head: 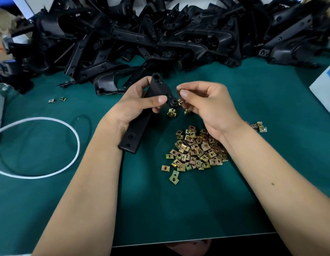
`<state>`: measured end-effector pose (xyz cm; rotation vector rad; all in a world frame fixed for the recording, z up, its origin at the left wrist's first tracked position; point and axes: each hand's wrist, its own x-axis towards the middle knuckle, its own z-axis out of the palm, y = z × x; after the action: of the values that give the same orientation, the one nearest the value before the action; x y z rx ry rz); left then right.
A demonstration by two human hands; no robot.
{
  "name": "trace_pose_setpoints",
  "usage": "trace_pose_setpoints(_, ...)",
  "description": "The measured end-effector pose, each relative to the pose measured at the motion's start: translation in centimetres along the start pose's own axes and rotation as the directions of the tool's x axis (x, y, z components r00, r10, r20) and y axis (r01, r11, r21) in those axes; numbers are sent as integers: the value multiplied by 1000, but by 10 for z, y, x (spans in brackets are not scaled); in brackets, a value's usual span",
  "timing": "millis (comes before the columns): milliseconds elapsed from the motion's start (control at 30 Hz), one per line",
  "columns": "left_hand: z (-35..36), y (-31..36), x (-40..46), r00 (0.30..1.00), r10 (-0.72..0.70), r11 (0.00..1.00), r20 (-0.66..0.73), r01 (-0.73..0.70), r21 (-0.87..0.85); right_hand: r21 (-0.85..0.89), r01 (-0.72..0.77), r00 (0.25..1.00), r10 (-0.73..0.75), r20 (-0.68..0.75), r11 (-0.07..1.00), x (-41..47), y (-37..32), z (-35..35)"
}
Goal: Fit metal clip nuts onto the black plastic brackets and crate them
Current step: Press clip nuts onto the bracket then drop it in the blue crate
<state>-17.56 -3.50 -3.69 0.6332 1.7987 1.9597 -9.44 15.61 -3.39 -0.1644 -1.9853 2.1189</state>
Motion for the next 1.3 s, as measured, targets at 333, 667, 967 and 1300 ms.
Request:
trace_pose_setpoints(333, 7, -4, 4, 999, 24, 998, -34, -22, 52, 126, -128, 981, 144, -132, 984, -4, -2, 10)
trace_pose_setpoints(667, 23, -7, 4, 996, 70, 996, -51, -67, 57, 167, -139, 950, 179, -254, 976, -5, -2, 14)
trace_pose_setpoints(967, 30, -2, 3, 995, 57, 998, -86, -57, 6, 431, -180, 903, 322, -283, 884, -8, -2, 21)
trace_pose_setpoints(1300, 32, -1, 1, 993, 46, 999, -112, -43, 25, 394, -162, 914, 288, -286, 905, -7, -3, 21)
